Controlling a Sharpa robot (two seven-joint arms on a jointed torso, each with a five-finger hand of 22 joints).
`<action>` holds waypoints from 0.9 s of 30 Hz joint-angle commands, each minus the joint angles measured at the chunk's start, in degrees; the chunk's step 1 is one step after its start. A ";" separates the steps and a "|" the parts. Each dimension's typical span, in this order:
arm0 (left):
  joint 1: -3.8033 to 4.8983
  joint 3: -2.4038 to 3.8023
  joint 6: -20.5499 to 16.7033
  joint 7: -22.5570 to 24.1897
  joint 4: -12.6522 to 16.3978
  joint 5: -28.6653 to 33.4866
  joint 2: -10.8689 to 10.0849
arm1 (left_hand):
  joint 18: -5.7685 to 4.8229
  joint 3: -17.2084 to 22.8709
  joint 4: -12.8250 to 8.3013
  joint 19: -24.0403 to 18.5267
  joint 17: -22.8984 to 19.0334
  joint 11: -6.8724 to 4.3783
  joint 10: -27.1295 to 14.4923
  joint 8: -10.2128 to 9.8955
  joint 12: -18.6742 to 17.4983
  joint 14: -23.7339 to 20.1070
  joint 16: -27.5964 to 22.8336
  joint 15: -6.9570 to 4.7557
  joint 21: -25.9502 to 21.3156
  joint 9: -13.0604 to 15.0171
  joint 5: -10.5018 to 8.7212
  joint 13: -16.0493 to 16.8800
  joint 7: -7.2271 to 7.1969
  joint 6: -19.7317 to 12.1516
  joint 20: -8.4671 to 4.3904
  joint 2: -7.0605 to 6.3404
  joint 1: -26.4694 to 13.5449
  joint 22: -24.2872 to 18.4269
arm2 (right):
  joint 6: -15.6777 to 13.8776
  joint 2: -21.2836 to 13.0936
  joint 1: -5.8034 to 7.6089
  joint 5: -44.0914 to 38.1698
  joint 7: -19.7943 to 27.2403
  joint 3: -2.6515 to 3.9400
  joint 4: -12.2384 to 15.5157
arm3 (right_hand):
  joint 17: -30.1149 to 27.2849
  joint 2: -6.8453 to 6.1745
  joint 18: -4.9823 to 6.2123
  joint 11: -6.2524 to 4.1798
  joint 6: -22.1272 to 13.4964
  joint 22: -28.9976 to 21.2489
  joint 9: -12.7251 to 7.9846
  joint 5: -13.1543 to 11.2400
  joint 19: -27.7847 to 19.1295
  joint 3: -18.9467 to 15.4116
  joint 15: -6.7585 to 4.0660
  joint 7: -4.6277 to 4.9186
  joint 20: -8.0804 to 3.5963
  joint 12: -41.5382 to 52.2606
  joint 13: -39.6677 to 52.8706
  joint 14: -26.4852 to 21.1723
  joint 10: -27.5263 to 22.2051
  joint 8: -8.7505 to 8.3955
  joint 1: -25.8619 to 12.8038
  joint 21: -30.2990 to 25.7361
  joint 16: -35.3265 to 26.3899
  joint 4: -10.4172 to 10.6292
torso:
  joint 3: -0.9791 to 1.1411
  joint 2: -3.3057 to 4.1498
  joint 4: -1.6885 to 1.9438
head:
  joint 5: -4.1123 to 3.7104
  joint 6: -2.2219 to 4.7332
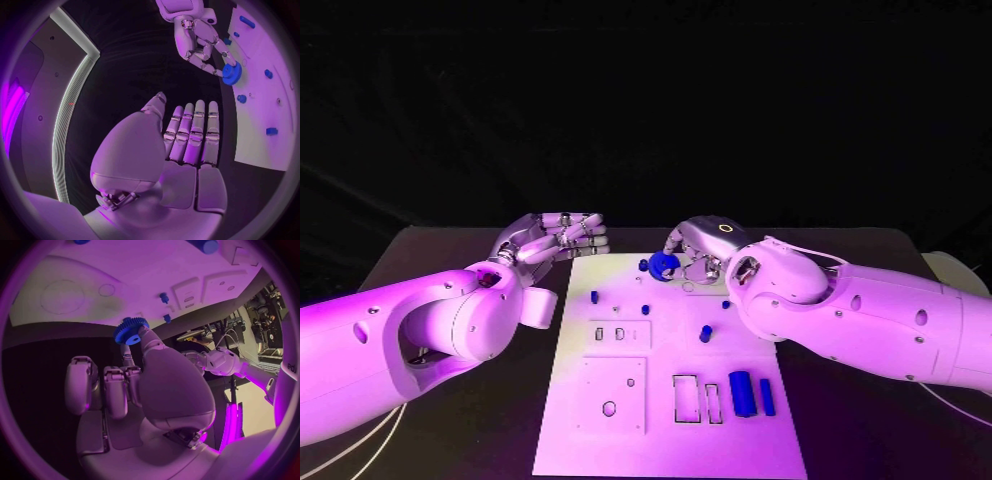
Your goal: Assemble the parts on the task board
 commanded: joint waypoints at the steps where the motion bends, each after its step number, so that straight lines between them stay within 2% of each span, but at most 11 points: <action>1: 0.09 0.04 1.14 0.16 0.06 0.08 0.23 | 0.59 -0.17 -0.27 -0.09 -0.02 0.30 0.06 -0.19 -0.33 -0.01 -0.33 0.22 -0.18 -0.04 0.01 -0.06 0.38 -0.13 0.11 0.59 0.18 -0.07 | -1.05 1.40 -0.13 -3.27 -0.76 -0.18 -0.91 | 13.95 0.09 -0.42 -0.21 2.71 1.28 0.13 0.23 0.28 0.30 -0.22 -2.35 -0.03 0.19 10.66 5.72 2.89 0.14 -0.22 0.20 0.20 0.07 | 0.01 0.08 0.05 | 0.05 0.07; 10: 0.09 0.04 1.12 0.12 0.11 0.08 0.36 | 0.58 -0.15 -0.31 -0.11 -0.02 0.32 0.04 -0.23 -0.38 -0.03 -0.38 0.23 -0.20 -0.04 0.01 -0.06 0.39 -0.15 0.11 0.61 0.24 -0.09 | -0.55 4.97 -0.87 -3.55 -0.14 -0.68 -3.76 | 13.90 0.11 -0.40 -0.22 2.71 1.19 0.12 0.23 0.23 0.36 -0.23 -2.35 -0.04 0.12 10.59 5.71 2.84 0.11 -0.21 0.12 0.18 0.08 | 0.00 0.10 -0.01 | 0.18 -0.21; 21: 0.09 0.05 1.13 0.10 0.22 0.08 0.45 | 0.58 -0.11 -0.37 -0.13 -0.02 0.33 0.03 -0.27 -0.43 -0.04 -0.44 0.24 -0.21 -0.04 0.02 -0.06 0.39 -0.16 0.12 0.64 0.32 -0.10 | 0.23 7.54 -1.97 -3.58 0.38 -0.84 -6.06 | 13.97 0.12 -0.41 -0.22 2.68 1.22 0.09 0.16 0.24 0.40 -0.24 -2.33 -0.06 0.16 10.63 5.72 2.87 0.04 -0.26 0.13 0.20 0.11 | 0.04 0.09 0.03 | 0.41 -0.45; 23: 0.09 0.05 1.11 0.10 0.21 0.08 0.45 | 0.58 -0.11 -0.37 -0.13 -0.02 0.33 0.03 -0.27 -0.43 -0.04 -0.44 0.24 -0.21 -0.04 0.02 -0.06 0.39 -0.16 0.12 0.64 0.32 -0.10 | 0.25 7.85 -2.09 -3.58 0.43 -0.86 -6.41 | 13.99 0.12 -0.40 -0.22 2.64 1.19 0.07 0.10 0.22 0.44 -0.25 -2.32 -0.07 0.14 10.62 5.73 2.86 -0.02 -0.29 0.10 0.21 0.13 | 0.04 0.07 0.00 | 0.41 -0.73; 27: 0.10 0.05 1.11 0.08 0.21 0.08 0.45 | 0.58 -0.11 -0.37 -0.13 -0.02 0.33 0.03 -0.27 -0.43 -0.04 -0.44 0.24 -0.21 -0.04 0.02 -0.06 0.39 -0.16 0.12 0.64 0.32 -0.10 | 0.29 8.47 -2.30 -3.61 0.44 -0.88 -7.24 | 13.99 0.12 -0.40 -0.22 2.64 1.19 0.07 0.10 0.22 0.44 -0.25 -2.32 -0.07 0.14 10.62 5.73 2.86 -0.02 -0.29 0.10 0.21 0.13 | 0.03 0.06 -0.05 | 0.44 -0.84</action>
